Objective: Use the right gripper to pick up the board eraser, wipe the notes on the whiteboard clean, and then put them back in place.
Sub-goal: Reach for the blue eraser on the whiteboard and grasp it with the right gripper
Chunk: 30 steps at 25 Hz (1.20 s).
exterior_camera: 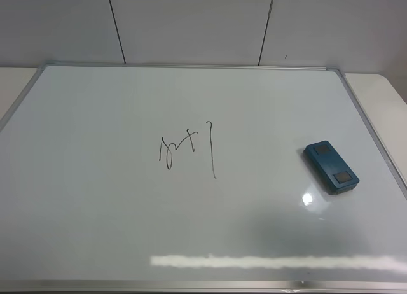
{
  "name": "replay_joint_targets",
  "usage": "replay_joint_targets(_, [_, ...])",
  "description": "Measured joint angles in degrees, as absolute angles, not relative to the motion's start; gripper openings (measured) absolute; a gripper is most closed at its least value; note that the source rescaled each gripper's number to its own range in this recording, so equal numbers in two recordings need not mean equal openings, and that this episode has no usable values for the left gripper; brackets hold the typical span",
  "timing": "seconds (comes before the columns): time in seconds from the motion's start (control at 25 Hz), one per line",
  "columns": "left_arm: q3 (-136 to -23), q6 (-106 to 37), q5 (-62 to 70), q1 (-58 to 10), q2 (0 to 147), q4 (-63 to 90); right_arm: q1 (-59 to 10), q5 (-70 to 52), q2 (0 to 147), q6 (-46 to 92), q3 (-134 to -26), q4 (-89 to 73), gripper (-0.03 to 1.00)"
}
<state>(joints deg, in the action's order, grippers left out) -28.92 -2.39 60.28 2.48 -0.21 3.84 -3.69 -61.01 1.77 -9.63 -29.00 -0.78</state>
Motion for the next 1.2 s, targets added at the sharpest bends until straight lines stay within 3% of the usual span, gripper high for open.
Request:
replay_joint_targets(0.6, [-28.9,-2.4,60.3,2.5,-0.2,3.8,-3.7,-64.2,26.6,-12.0,-40.9,-0.8,1.00])
replay_joint_targets(0.88, [-28.9,-2.4,60.3,2.5,-0.2,3.8,-3.7,-69.3,38.4,-8.8,-50.1,-0.8,1.00])
replay_joint_targets(1.2, [-28.9,-2.4,60.3,2.5,-0.2,3.8,-3.7,-69.5,49.1,-4.1,-52.6,-0.8,1.00])
